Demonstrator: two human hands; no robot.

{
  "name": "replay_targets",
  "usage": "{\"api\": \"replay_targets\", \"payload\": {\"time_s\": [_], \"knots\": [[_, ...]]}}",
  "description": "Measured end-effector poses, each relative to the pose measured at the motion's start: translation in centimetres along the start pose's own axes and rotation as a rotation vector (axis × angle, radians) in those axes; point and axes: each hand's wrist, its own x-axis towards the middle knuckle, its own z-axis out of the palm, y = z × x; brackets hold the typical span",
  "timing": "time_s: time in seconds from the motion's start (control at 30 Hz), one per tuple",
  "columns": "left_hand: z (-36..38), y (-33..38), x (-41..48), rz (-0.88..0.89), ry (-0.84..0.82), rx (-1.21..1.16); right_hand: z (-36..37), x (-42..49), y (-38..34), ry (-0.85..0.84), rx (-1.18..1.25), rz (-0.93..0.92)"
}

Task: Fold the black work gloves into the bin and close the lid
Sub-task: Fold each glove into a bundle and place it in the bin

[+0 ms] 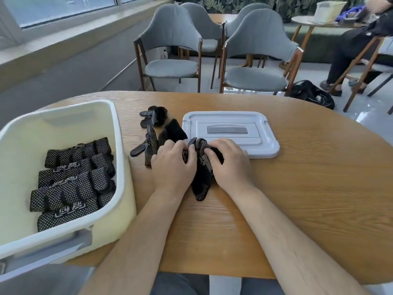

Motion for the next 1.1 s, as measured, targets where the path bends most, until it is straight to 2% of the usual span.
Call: {"api": "replay_targets", "payload": {"time_s": [0.1,0.23,0.37,0.47,0.53,0.63,0.7,0.8,0.87,1.0,1.1], "knots": [[0.0,0.2,-0.4,0.032,0.057,-0.001,-0.5,-0.4,0.4,0.143,0.034,-0.025],[-0.1,0.2,-0.4,0.097,0.089,-0.034,-1.4,-1.0,0.8,0.31,-0.037,-0.032],[-0.4,1.3,-1.0,0.277,0.106,-0.177,-2.6,-2.0,1.1,0.318,-0.002,-0.018],[-1.1,3.3,-1.8,0.275,-0.126,-0.385,-3.6,-2.7,1.1,0.265,0.115,0.026],[-1.7,5.1,-1.8,0.186,-0.327,-0.557,-4.8,-3.3,1.1,0.194,0.201,0.053],[-2.4,6.3,-1.0,0.043,-0.529,-0.822,-6.1,-3.9,0.8,0.137,0.331,0.076],[-2.8,7.0,-0.8,-0.031,-0.602,-0.965,-7.2,-4.2,1.2,0.121,0.514,0.24],[-3.2,8.2,-1.2,-0.146,-0.675,-1.137,-8.6,-4.5,2.1,0.096,0.992,0.557],[-3.0,9.0,-1.5,-0.17,-0.718,-1.165,-9.4,-4.6,3.1,0.136,1.1,0.625],[-2.7,10.5,-1.4,-0.173,-0.752,-1.066,-11.6,-4.6,3.7,0.156,0.952,0.579],[-2.3,11.7,-0.8,-0.082,-0.805,-0.941,-13.5,-4.7,4.2,0.212,0.883,0.53]]}}
